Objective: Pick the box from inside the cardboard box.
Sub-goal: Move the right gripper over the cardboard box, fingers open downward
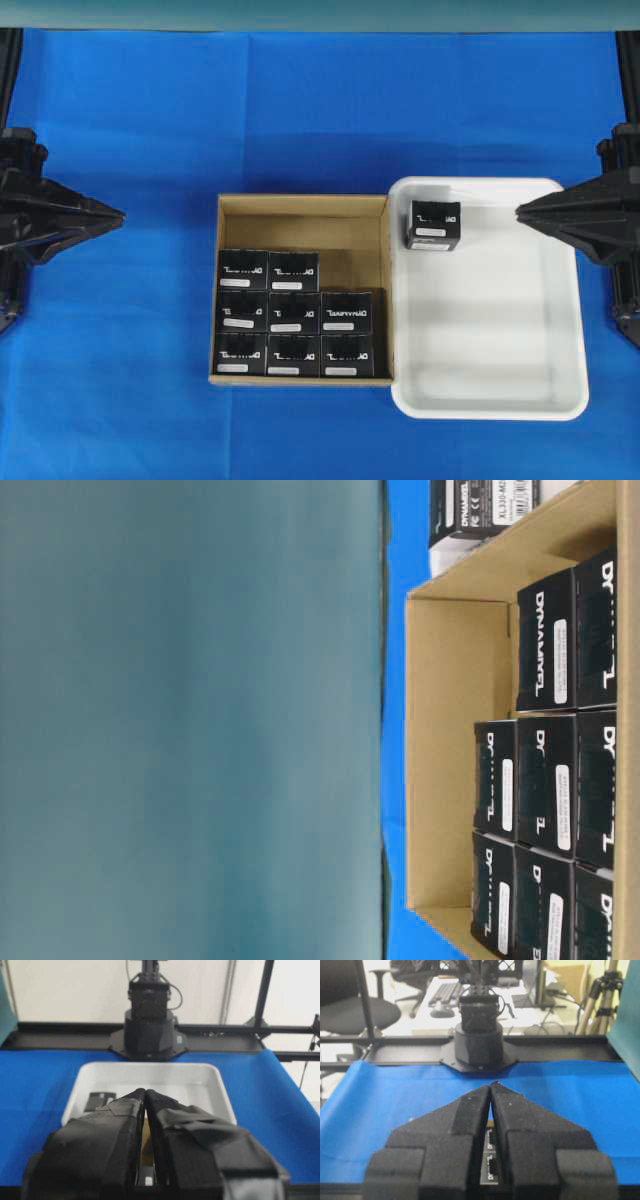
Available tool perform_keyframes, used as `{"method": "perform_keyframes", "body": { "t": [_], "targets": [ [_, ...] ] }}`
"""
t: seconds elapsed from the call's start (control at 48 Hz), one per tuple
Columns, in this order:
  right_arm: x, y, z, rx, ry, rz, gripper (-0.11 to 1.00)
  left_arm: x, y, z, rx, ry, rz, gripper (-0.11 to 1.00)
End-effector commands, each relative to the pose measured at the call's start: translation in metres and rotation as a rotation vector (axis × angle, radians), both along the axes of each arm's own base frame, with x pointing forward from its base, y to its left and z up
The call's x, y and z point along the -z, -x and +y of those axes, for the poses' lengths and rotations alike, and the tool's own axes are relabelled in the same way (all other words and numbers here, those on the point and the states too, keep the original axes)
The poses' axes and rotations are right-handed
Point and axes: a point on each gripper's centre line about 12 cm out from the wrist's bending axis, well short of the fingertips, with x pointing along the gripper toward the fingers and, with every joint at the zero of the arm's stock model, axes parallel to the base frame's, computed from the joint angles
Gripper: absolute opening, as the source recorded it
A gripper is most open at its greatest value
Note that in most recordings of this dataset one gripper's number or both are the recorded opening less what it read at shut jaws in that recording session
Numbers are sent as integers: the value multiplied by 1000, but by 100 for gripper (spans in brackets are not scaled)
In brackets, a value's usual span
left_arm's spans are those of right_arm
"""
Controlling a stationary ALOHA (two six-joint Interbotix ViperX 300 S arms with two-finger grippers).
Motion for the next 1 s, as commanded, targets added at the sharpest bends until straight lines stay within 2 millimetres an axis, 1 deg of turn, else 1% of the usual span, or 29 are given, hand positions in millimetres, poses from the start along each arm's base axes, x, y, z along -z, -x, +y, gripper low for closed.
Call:
{"method": "perform_keyframes", "body": {
  "t": [0.0,0.021,0.042,0.062,0.083,0.146,0.208,0.396,0.688,0.771,0.979],
  "targets": [
    [6,-4,-1,5,-30,29,14,5,-4,2,-9,-6,54,14],
    [8,-4,-1,7,-42,43,14,7,-4,2,-11,-6,72,14],
    [12,-6,-2,11,-65,72,16,8,-5,3,-13,-5,89,12],
    [16,-7,-2,14,-93,104,18,9,-5,3,-13,-5,110,8],
    [21,-8,-3,18,-119,139,17,10,-6,3,-14,-4,121,5],
    [33,-14,-3,27,-204,247,10,10,-7,3,-14,-5,149,-3],
    [39,-19,-1,29,-252,327,5,10,-8,3,-14,-5,166,-6],
    [50,-42,2,40,-313,549,4,10,-10,3,-14,-5,198,-6],
    [59,-91,7,50,-319,892,4,11,-15,3,-15,-5,244,-6],
    [62,-107,8,51,-319,997,4,10,-16,3,-15,-5,253,-6],
    [63,-153,7,52,-306,1181,5,7,-17,3,-14,15,248,-6]
  ]
}}
